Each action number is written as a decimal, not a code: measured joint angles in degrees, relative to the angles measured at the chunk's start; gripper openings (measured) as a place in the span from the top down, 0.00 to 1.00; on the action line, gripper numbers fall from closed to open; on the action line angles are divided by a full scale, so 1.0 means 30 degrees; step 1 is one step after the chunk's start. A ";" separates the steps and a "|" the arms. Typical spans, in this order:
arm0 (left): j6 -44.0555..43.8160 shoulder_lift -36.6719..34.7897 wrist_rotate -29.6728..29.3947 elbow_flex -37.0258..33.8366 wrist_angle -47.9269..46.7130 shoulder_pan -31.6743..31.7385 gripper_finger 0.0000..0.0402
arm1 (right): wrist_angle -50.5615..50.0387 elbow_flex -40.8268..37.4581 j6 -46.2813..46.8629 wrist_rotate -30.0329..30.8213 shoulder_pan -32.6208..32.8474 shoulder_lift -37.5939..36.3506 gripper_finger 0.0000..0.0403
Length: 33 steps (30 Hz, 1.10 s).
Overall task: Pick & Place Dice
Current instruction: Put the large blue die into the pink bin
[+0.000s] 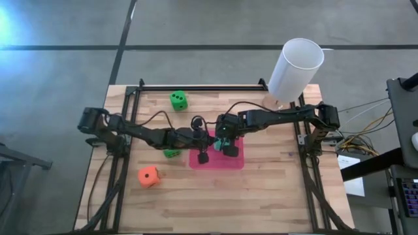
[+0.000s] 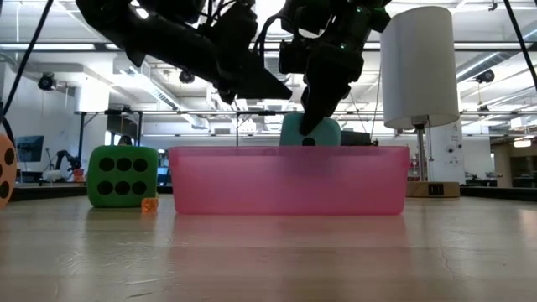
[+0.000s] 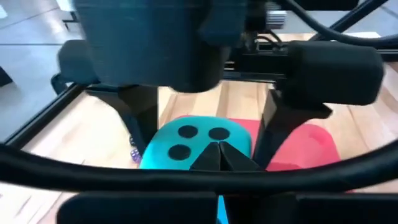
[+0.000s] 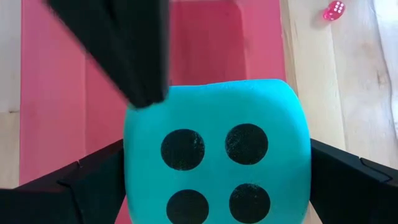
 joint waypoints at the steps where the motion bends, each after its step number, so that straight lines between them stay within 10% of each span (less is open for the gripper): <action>1: 0.0000 0.0001 0.0027 0.0046 -0.0015 0.0000 0.98 | 0.0000 0.0001 -0.0001 -0.0014 0.0000 0.0000 0.01; 33: -0.0437 0.3378 0.0510 0.2130 -0.0770 0.0488 0.98 | -0.0025 -0.0041 -0.0015 0.0080 0.0000 0.0044 0.01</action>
